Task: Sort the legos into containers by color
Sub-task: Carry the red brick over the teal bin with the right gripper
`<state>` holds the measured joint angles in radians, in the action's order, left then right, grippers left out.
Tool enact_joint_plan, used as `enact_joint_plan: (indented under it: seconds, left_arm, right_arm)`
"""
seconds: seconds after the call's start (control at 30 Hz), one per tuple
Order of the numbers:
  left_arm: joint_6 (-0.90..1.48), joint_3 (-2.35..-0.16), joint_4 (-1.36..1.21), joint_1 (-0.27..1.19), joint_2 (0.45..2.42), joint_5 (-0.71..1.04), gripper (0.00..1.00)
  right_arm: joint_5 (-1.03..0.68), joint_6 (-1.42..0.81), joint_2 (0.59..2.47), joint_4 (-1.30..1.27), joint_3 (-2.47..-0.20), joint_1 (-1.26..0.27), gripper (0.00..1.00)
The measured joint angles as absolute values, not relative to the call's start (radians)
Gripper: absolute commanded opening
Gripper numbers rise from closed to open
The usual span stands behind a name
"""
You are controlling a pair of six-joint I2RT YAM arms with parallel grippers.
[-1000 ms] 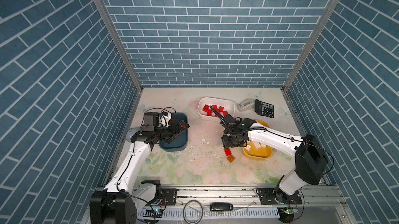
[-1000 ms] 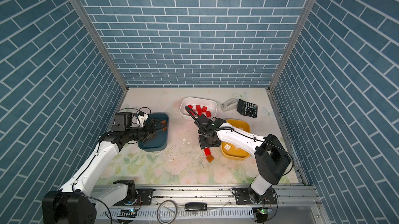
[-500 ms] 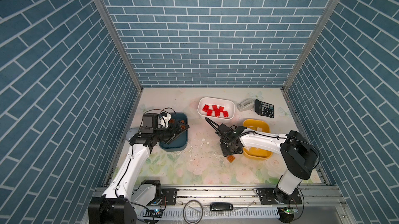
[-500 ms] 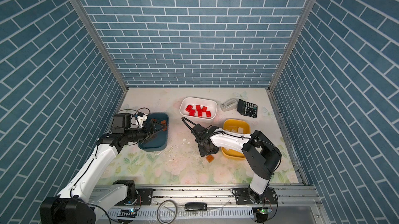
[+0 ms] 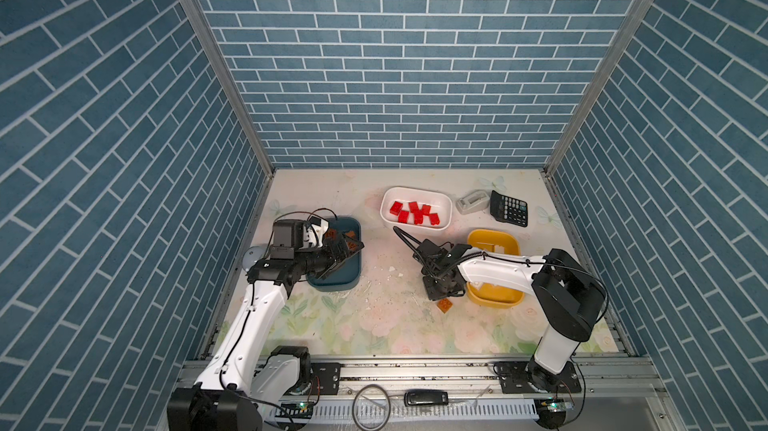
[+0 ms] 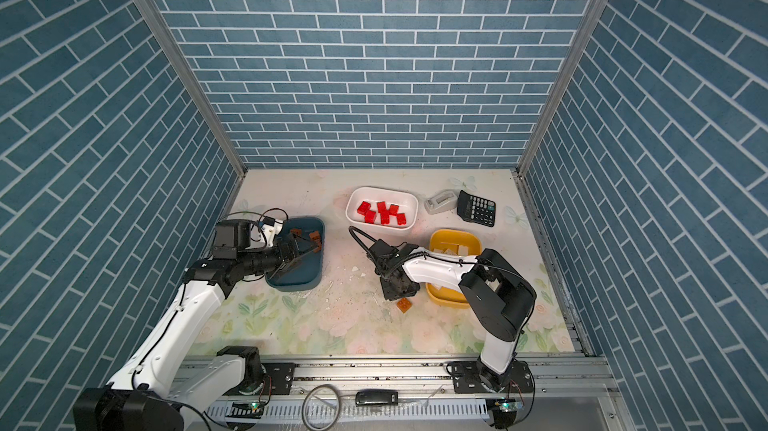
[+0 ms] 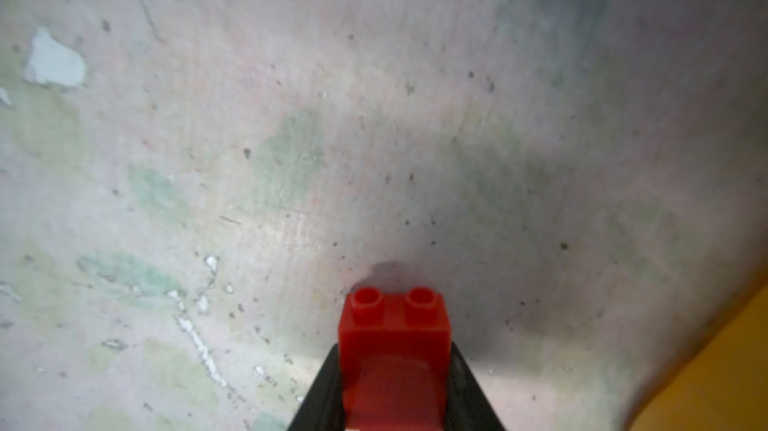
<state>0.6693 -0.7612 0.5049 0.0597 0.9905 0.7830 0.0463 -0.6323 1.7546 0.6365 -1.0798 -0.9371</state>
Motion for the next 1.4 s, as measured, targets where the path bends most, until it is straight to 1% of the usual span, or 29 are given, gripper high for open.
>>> enact_joint_plan:
  seconds: [0.13, 0.3, 0.4, 0.53, 0.77, 0.87, 0.93, 1.0, 1.07, 1.17, 1.3, 1.4]
  left_arm:
    - [0.657, -0.772, 0.548, 0.060, 0.966, 0.762, 0.97]
    - [0.631, -0.794, 0.628, 0.047, 0.923, 0.729, 0.97]
    - [0.612, -0.800, 0.685, 0.011, 0.878, 0.718, 0.97]
    - [0.574, -0.841, 0.792, -0.037, 0.845, 0.676, 0.98]
    - [0.549, -0.883, 0.892, -0.064, 0.790, 0.580, 0.98]
    - [0.550, -0.878, 0.901, -0.067, 0.789, 0.568, 0.98]
    - [0.550, -0.868, 0.901, -0.068, 0.790, 0.567, 0.98]
    - [0.550, -0.859, 0.901, -0.068, 0.792, 0.567, 0.98]
    - [0.550, -0.852, 0.900, -0.068, 0.796, 0.569, 0.98]
    - [0.551, -0.848, 0.895, -0.068, 0.805, 0.573, 0.98]
    - [0.551, -0.842, 0.883, -0.068, 0.812, 0.577, 0.98]
    - [0.554, -0.835, 0.867, -0.068, 0.815, 0.585, 0.98]
  right_arm:
    - [0.019, -0.642, 1.755, 0.636, -1.171, -0.945, 0.21]
    - [-0.038, -0.682, 1.779, 0.579, -1.348, -1.000, 0.21]
    - [-0.076, -0.706, 1.839, 0.526, -1.467, -1.033, 0.21]
    - [-0.128, -0.751, 1.932, 0.452, -1.569, -1.057, 0.21]
    - [-0.183, -0.799, 2.141, 0.387, -1.790, -1.059, 0.21]
    - [-0.195, -0.808, 2.217, 0.381, -1.888, -1.059, 0.24]
    - [-0.200, -0.808, 2.260, 0.376, -1.939, -1.059, 0.29]
    - [-0.206, -0.809, 2.297, 0.373, -1.976, -1.059, 0.30]
    - [-0.214, -0.812, 2.334, 0.374, -2.015, -1.059, 0.25]
    - [-0.221, -0.815, 2.366, 0.376, -2.054, -1.055, 0.24]
    - [-0.227, -0.815, 2.365, 0.374, -2.051, -1.055, 0.24]
    - [-0.227, -0.810, 2.344, 0.380, -2.007, -1.053, 0.24]
